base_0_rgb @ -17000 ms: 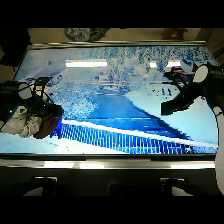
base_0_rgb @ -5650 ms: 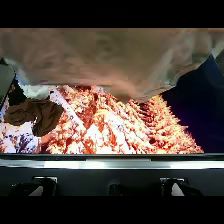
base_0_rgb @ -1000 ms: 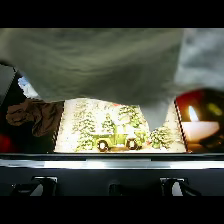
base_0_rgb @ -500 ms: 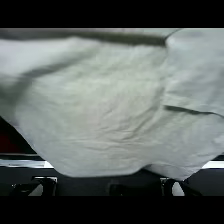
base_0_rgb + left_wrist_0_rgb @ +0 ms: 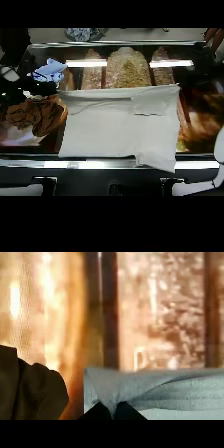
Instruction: Fold the shirts.
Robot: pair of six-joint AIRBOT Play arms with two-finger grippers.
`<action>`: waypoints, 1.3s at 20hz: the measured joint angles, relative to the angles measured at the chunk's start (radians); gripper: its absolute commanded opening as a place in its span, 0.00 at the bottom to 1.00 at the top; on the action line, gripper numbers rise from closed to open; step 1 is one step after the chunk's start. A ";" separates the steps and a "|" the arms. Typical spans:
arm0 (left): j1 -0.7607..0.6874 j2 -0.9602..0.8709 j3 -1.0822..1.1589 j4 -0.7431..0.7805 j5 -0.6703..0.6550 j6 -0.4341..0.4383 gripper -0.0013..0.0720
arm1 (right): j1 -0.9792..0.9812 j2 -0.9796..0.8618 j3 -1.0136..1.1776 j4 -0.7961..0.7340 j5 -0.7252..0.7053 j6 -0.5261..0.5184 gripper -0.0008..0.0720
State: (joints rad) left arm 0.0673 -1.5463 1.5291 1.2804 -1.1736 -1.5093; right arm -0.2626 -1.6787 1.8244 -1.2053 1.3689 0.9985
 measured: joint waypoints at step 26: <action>0.019 -0.312 0.109 0.004 -0.474 0.126 0.63 | 0.053 0.021 -0.431 -0.120 0.150 0.061 0.32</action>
State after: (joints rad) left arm 0.0864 -1.8587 1.6379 1.2842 -1.6474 -1.3838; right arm -0.2096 -1.6581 1.3933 -1.3254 1.5192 1.0592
